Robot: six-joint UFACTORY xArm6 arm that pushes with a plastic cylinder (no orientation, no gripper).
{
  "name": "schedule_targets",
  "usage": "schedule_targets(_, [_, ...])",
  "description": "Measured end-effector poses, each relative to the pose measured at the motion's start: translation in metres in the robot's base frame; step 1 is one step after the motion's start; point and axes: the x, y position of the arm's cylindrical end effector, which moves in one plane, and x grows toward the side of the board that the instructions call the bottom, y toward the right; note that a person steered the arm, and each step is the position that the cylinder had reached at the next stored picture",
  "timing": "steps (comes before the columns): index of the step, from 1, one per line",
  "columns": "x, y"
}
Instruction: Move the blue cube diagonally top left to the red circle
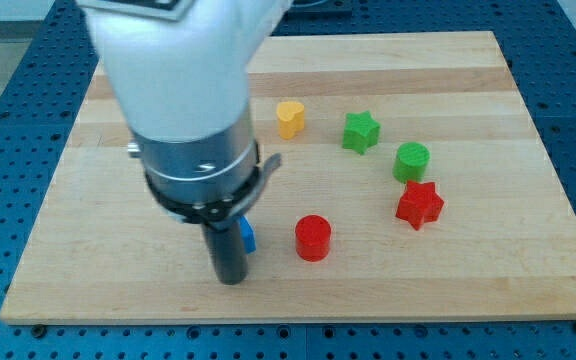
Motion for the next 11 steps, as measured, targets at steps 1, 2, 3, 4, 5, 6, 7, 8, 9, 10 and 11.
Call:
schedule_targets(1, [0.000,-0.024])
schedule_targets(2, [-0.009,-0.023])
schedule_targets(3, [-0.018,-0.006])
schedule_targets(4, [-0.021,0.009])
schedule_targets(5, [-0.020,0.009])
schedule_targets(6, [-0.025,0.014])
schedule_targets(7, [-0.042,0.022])
schedule_targets(8, [-0.044,0.023])
schedule_targets(9, [-0.038,0.023])
schedule_targets(10, [-0.024,0.023])
schedule_targets(11, [-0.006,0.026])
